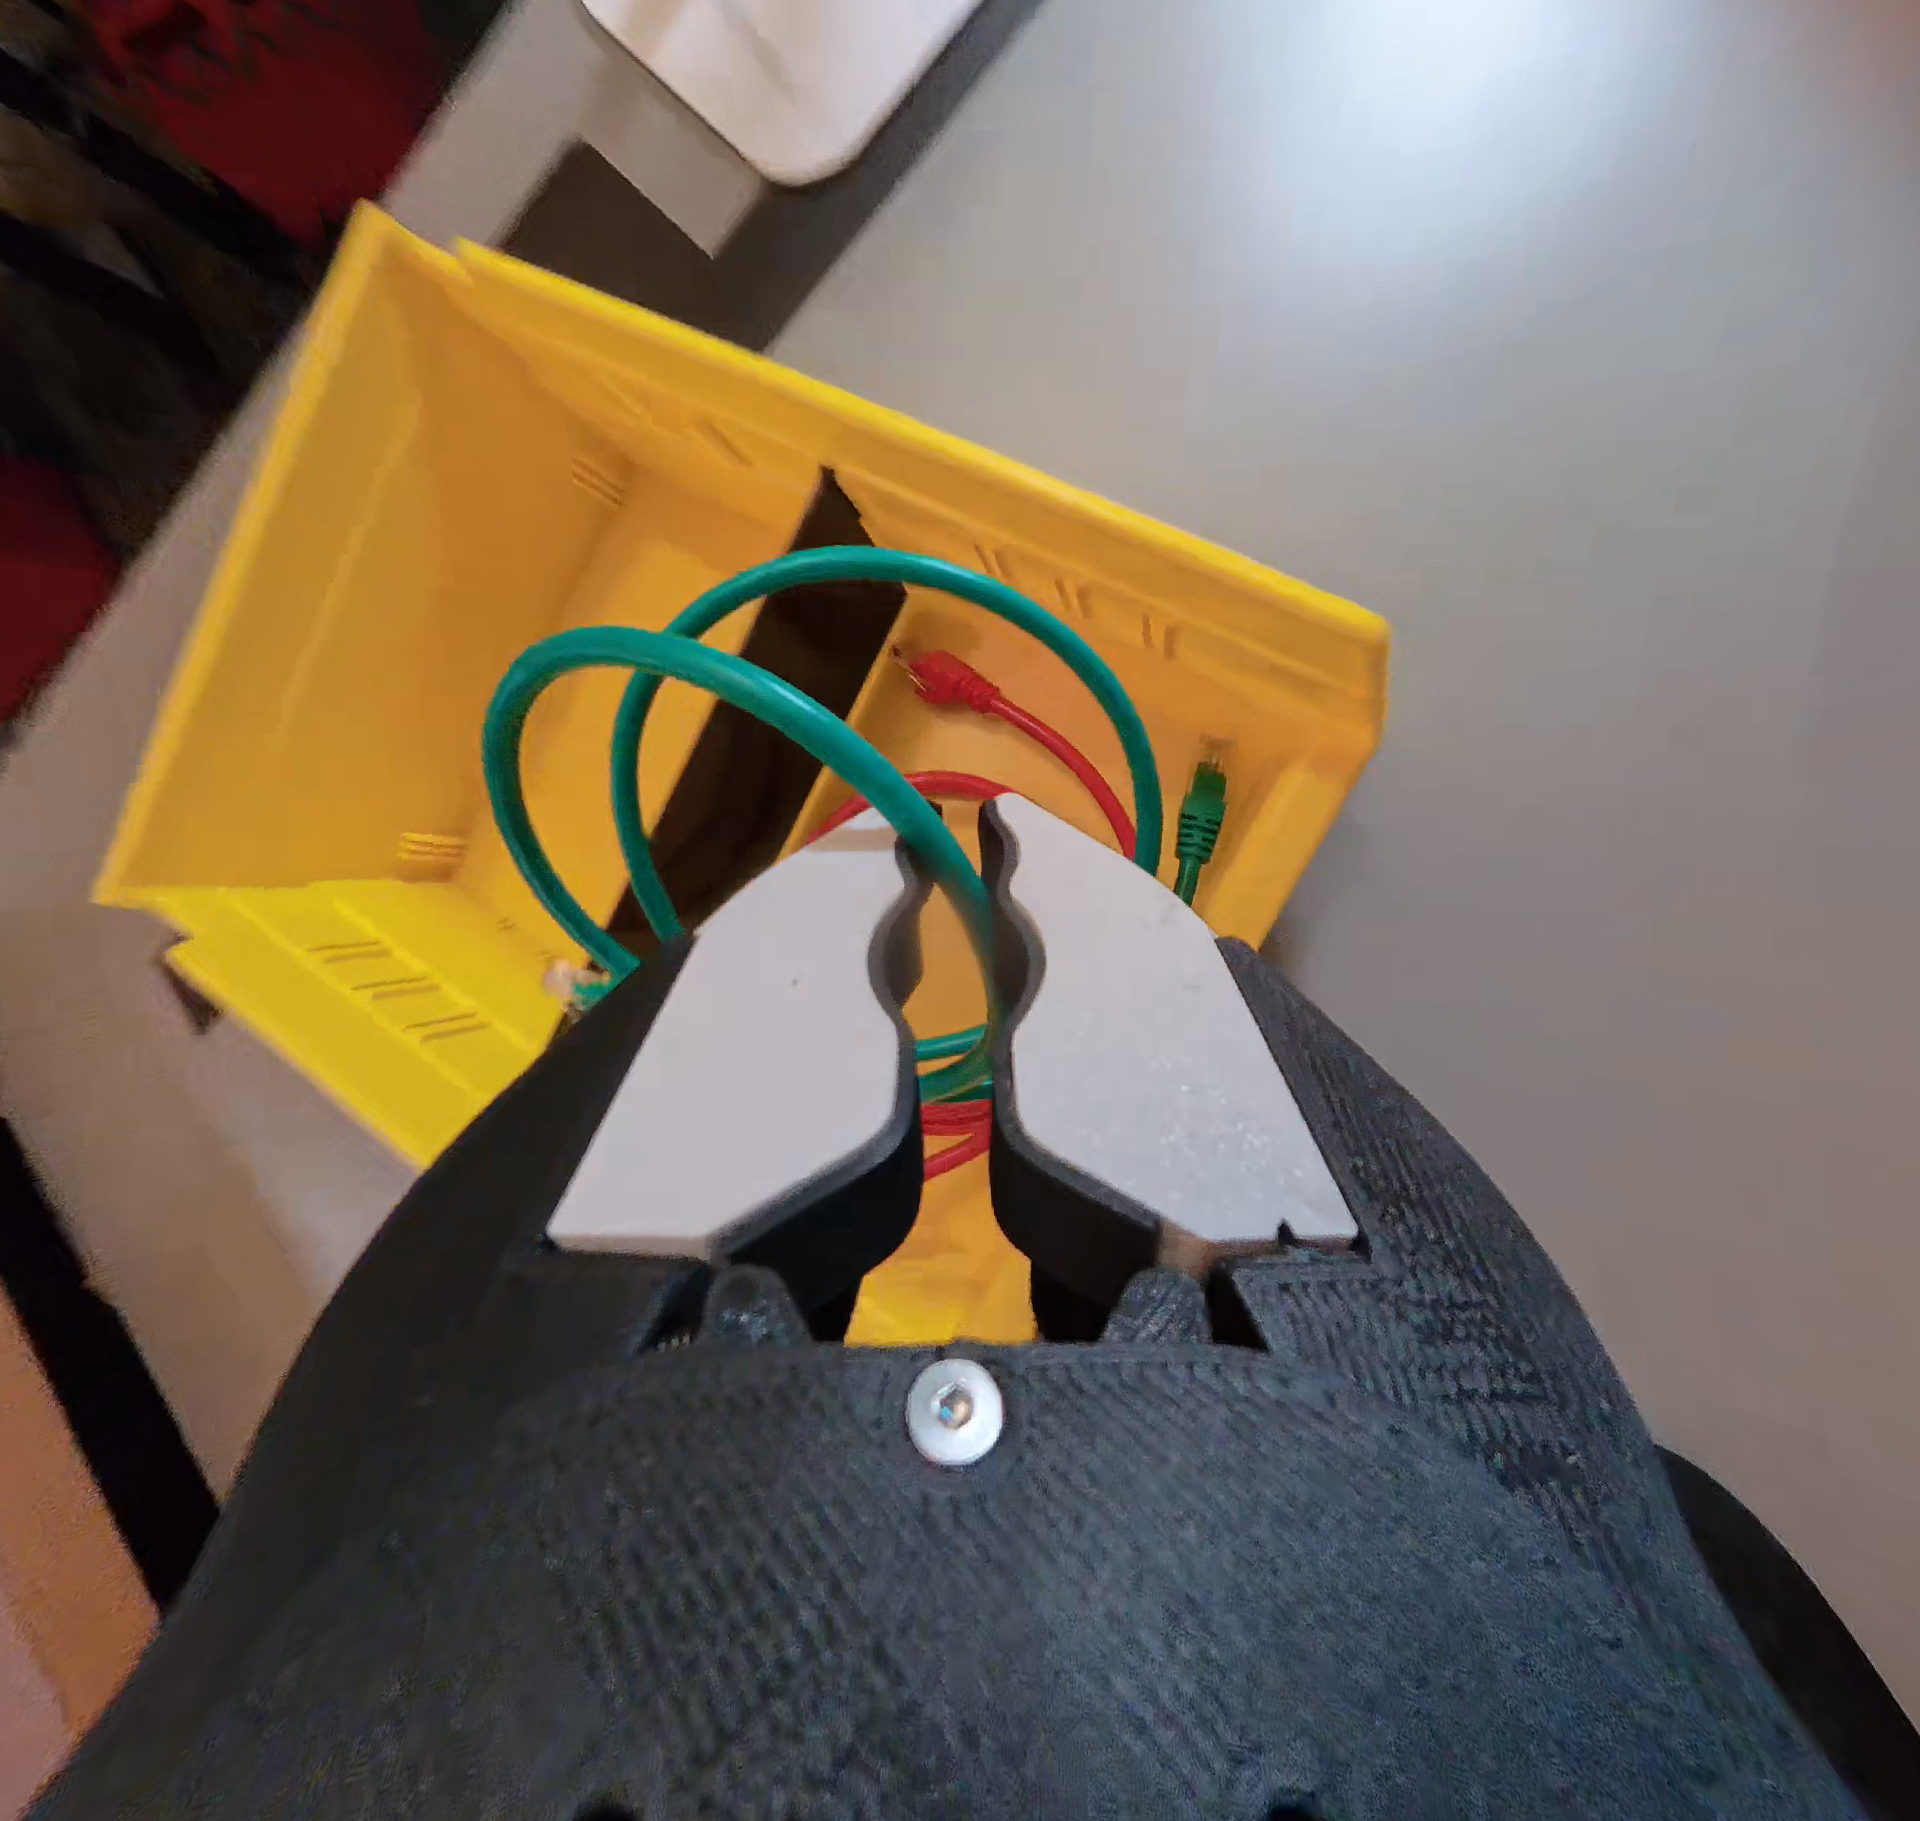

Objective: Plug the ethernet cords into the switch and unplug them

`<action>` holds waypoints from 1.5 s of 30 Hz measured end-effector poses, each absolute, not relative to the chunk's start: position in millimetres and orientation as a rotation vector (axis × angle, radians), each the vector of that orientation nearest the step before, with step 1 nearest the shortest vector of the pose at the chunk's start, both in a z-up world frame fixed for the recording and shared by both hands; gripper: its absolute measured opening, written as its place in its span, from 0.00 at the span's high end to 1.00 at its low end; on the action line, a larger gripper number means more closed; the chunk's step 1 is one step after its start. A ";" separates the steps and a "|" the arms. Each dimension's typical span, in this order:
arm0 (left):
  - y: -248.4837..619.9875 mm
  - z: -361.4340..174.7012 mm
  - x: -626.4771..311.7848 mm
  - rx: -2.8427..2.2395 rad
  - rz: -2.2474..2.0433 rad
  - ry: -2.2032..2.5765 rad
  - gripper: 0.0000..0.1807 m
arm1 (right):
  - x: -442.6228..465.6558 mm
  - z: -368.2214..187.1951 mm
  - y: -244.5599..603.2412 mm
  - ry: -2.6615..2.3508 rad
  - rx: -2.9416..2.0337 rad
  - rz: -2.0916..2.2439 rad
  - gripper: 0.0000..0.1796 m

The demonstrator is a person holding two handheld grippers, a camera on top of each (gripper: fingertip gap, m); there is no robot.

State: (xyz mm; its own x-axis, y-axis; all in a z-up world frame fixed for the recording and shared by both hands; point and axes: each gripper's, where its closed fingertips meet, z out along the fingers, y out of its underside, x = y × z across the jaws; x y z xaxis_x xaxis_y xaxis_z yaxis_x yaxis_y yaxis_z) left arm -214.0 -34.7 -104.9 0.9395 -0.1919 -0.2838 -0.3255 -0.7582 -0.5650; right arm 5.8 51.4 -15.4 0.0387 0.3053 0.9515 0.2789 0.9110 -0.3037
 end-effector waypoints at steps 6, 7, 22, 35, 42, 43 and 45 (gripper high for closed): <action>-40.3 -21.5 -160.5 -2.100 0.253 0.484 1.00 | 11.3 -9.6 58.3 -1.528 -0.491 0.022 0.86; -41.6 -13.6 -142.2 -2.055 0.187 0.528 1.00 | 12.1 -8.8 59.2 -1.525 -0.492 0.019 0.86; 3.0 -112.8 27.8 -2.002 -1.103 0.533 1.00 | 48.6 23.8 89.7 -1.418 -0.560 -0.012 0.86; 8.4 -145.2 -43.4 -2.243 -0.864 0.425 0.98 | 42.8 9.9 91.6 -1.477 -0.588 0.020 0.86; 3.8 -152.7 -43.3 -2.311 -0.595 0.598 0.98 | 39.0 2.5 92.2 -1.503 -0.592 0.010 0.86; -0.7 -155.6 -36.3 -2.317 -0.579 0.672 0.98 | 39.1 2.7 92.2 -1.504 -0.594 0.013 0.86; -11.7 -160.9 -19.5 -2.321 -0.573 0.824 0.96 | 39.5 3.0 91.9 -1.504 -0.594 0.012 0.86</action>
State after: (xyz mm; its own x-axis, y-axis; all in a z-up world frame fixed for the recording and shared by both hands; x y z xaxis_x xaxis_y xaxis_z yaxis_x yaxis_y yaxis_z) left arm -19.5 -11.7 -160.9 0.7137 -0.6740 0.1907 -0.4132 -0.6250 -0.6623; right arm 39.5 91.9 3.0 0.0947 0.3649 0.9262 0.3497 0.8589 -0.3741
